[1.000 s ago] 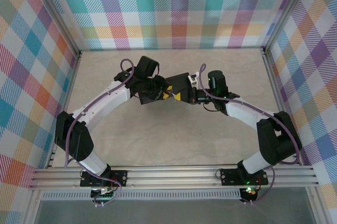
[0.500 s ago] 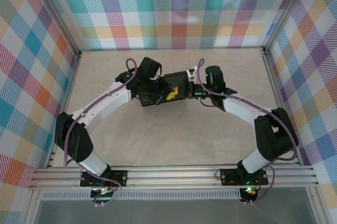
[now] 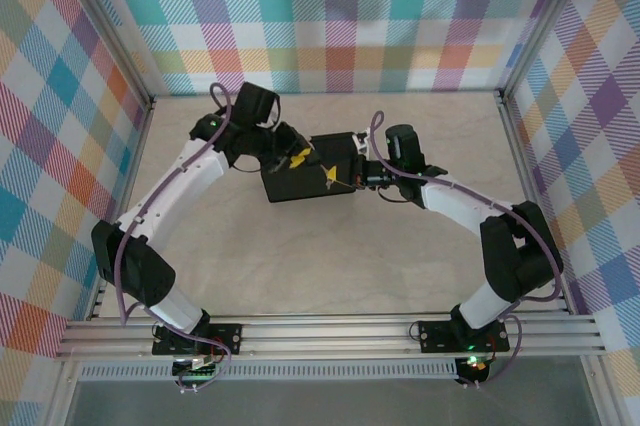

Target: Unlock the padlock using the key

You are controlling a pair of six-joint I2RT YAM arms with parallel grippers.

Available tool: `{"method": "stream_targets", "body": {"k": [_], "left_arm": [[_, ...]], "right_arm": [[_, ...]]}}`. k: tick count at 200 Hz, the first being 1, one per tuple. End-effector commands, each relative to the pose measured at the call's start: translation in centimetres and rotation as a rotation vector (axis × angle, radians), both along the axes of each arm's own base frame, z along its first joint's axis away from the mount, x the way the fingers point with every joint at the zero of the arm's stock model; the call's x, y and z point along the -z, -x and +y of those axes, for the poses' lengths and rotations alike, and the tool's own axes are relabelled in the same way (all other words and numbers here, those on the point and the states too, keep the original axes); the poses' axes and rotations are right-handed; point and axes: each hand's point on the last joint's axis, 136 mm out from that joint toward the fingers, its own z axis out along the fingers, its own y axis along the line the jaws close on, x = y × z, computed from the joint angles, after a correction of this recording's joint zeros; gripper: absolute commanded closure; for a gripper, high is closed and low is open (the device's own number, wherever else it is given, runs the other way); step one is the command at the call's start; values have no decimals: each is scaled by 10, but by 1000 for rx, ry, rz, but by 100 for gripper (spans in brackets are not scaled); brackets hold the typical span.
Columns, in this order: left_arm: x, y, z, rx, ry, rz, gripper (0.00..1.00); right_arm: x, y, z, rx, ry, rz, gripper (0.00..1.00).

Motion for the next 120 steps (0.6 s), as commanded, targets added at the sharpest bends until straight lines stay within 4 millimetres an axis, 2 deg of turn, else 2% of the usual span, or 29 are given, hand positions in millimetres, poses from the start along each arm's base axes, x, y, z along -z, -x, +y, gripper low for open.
{"method": "stream_targets", "body": {"k": [1,24,45,61,90,120], "left_arm": [[-8,-10,23,125,-196,-126,65],[-2,-32,61,156,-502,-216,55],[-4,-52,84,143,-636,-300,44],[1,-66,88,172,-650,-316,38],[25,-94,90,249,-632,-326,30],[39,-122,91,287,-592,-368,28]], "right_arm": [[-11,-7,3,10,-13,-6,98],[-12,-10,2,22,-9,13,98],[-13,-9,0,33,2,22,98],[-15,-8,-2,39,8,28,98],[-23,-2,-6,44,14,20,98],[-28,10,-16,53,35,6,97]]}}
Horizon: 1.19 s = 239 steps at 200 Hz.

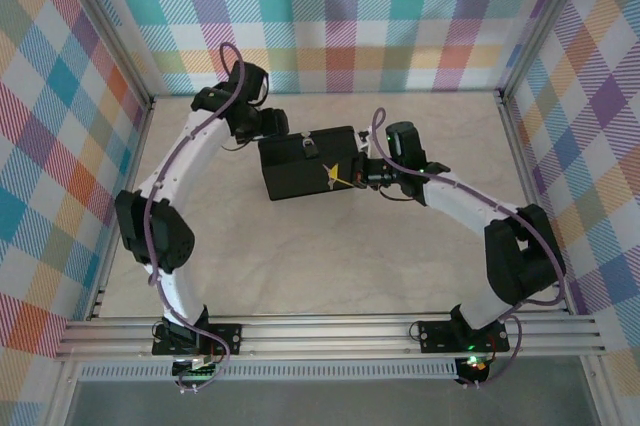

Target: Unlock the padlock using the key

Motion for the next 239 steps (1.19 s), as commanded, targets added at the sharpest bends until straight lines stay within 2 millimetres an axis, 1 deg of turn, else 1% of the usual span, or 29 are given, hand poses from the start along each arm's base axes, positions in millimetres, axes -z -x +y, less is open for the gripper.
{"method": "stream_targets", "body": {"k": [1,19,39,51,65,87,111,128,162,178,194,204,223,239], "left_arm": [[-5,-26,-3,113,20,-80,28],[-10,-39,-11,158,70,-128,28],[-19,-43,-30,257,135,-160,28],[-12,-43,-38,321,146,-142,28],[2,-38,-47,396,159,-86,29],[23,-23,-60,477,226,-6,30],[38,-8,-63,507,256,54,31],[38,7,-67,530,290,79,33],[26,41,-79,538,381,98,34],[26,64,-89,560,402,124,34],[31,89,-100,586,385,144,34],[34,101,-105,591,371,153,34],[41,117,-115,595,360,173,34],[41,123,-119,591,338,183,34]], "right_arm": [[-23,9,-10,10,1,-50,97],[-24,18,-16,12,15,-60,97],[-20,27,-22,16,35,-55,97],[-19,33,-26,20,42,-57,97],[-19,39,-30,26,51,-58,97],[-17,48,-37,32,73,-62,96],[-19,54,-43,34,86,-67,96],[-19,57,-47,34,96,-70,96],[-12,58,-53,36,114,-57,96],[-8,59,-56,39,122,-48,96],[-6,60,-59,43,124,-42,96],[-4,61,-63,49,127,-38,96],[-3,62,-72,66,129,-31,96],[-3,63,-80,79,130,-21,96]]}}
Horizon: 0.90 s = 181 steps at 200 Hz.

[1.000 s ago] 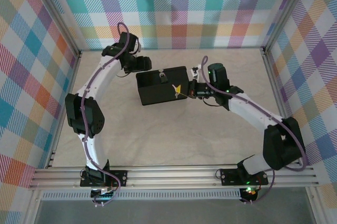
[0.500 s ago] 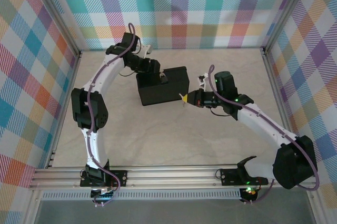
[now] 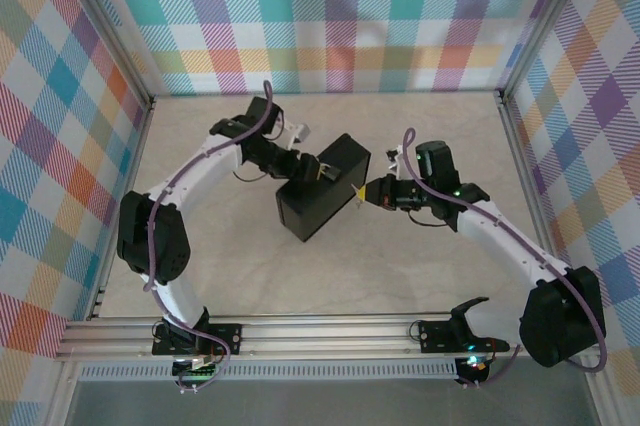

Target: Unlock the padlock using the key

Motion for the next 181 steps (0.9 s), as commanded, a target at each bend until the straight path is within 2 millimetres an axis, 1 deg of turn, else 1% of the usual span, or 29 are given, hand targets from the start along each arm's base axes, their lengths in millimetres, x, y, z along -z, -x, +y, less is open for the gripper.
{"method": "stream_targets", "body": {"k": [1,11,26,34,47,76,92,100,115,127,136,150,181], "left_arm": [[-5,14,-7,-9,-8,11,34],[-6,13,-5,-13,-34,0,34],[-10,8,7,-10,-100,-53,33],[-17,6,10,8,-121,-92,34],[-33,2,10,42,-130,-159,33],[-70,-10,4,130,-112,-337,33],[-84,-9,-7,221,-83,-428,32],[-90,-4,-16,292,-56,-471,31],[-91,7,-32,437,-28,-548,30],[-85,21,-44,586,0,-610,30],[-80,31,-49,693,7,-661,30],[-74,35,-53,782,9,-720,29],[-66,37,-56,897,23,-781,28]], "right_arm": [[-1,7,-12,-1,2,-4,96],[0,7,-17,8,8,2,96],[-2,9,-21,11,4,0,96],[-2,10,-22,9,0,-3,95],[-2,12,-23,-3,-5,-3,95],[0,11,-23,-22,-19,-1,96],[0,9,-23,-27,-24,-1,96],[0,8,-23,-28,-25,1,96],[0,5,-23,-25,-27,0,96],[0,3,-24,-23,-32,2,96],[0,2,-24,-24,-35,-1,96],[-1,0,-25,-22,-37,-1,96],[-3,0,-24,-29,-43,-4,96]]}}
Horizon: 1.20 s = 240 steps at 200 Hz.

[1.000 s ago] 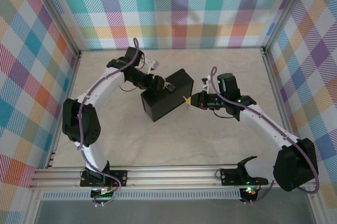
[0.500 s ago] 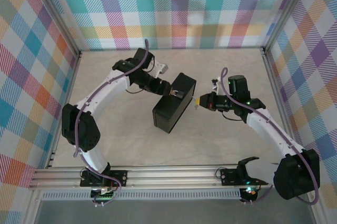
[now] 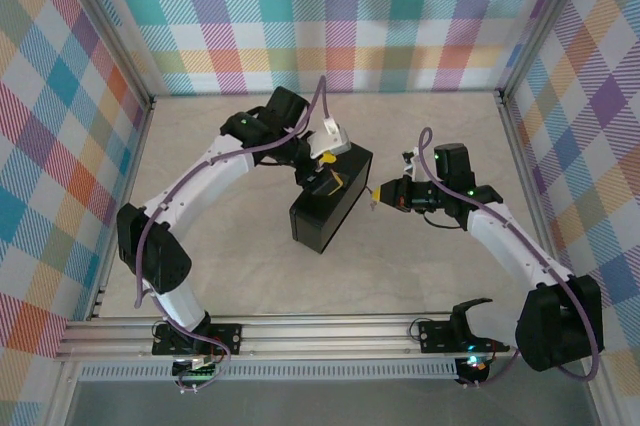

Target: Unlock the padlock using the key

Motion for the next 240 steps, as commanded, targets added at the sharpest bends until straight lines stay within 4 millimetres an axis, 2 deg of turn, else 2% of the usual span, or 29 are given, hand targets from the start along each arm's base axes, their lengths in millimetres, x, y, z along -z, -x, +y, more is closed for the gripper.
{"method": "stream_targets", "body": {"k": [1,26,70,117,153,183,225,240], "left_arm": [[9,7,-3,186,5,-92,28],[14,2,-8,221,4,-117,28],[40,-11,-7,256,-24,-84,29],[51,-22,-10,268,-14,-91,29],[51,-15,-14,302,9,-49,41],[56,-18,-16,302,8,-41,50],[67,-15,-22,317,-10,-16,59],[73,-13,-22,320,-32,-8,59]], "right_arm": [[-10,0,3,-34,-24,-35,96],[-11,-2,6,-45,-40,-34,95],[-16,-1,12,-86,-77,-32,96],[-13,-1,14,-105,-80,-13,95],[-8,-2,16,-120,-94,7,96],[-8,-3,17,-128,-91,12,96],[-12,-6,20,-161,-114,29,96],[-13,-6,18,-161,-113,31,96]]}}
